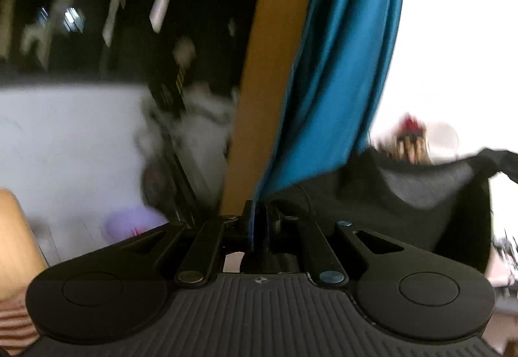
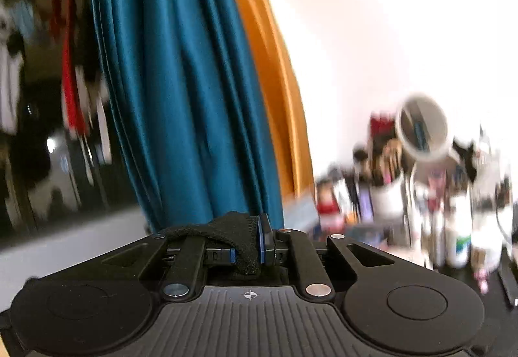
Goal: Fold clothes
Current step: 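Raise the black jacket with both grippers and shake it out, then carry the black shirt high with both closed grippers toward the patterned table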
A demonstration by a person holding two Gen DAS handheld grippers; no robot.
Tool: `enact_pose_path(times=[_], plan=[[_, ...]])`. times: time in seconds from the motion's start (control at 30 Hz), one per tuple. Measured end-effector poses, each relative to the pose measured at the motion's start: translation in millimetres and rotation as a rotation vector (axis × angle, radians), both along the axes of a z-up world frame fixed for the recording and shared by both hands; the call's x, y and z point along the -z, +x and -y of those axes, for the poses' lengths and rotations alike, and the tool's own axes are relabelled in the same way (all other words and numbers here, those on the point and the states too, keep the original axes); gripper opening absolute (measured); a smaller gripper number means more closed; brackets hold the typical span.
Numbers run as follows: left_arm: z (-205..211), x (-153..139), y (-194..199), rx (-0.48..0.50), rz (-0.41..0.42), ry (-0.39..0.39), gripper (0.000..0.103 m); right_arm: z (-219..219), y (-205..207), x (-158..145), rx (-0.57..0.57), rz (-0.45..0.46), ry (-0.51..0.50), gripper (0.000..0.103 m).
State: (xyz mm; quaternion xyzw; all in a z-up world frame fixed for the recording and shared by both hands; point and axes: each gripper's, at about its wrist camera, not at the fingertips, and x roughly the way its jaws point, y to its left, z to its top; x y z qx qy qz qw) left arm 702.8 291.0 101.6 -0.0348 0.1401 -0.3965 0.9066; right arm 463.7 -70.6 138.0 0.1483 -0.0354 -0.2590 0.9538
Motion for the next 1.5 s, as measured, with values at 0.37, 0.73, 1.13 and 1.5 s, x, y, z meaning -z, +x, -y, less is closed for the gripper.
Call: enact_pose_path(times=[0.37,0.73,1.13,1.5], plan=[[66.4,45.9,-99.5,0.190,0.090,0.282,0.085,7.5,-84.2,-30.7,-0.138,-0.032,-0.112,0.011],[131.4,133.2,-167.2,0.617,0.261,0.636,0.087,11.2,-109.2,-4.6,-0.039,-0.103,-0.019,0.010],[169.3,197.5,-215.7,0.554,0.501,0.590,0.035,6.5,-116.5,-15.7,0.046,-0.120,-0.029,0.010],[93.7,69.3,-148.1,0.205,0.149,0.150,0.006,33.3,-157.1,6.1,0.106,-0.162,0.022,0.010]])
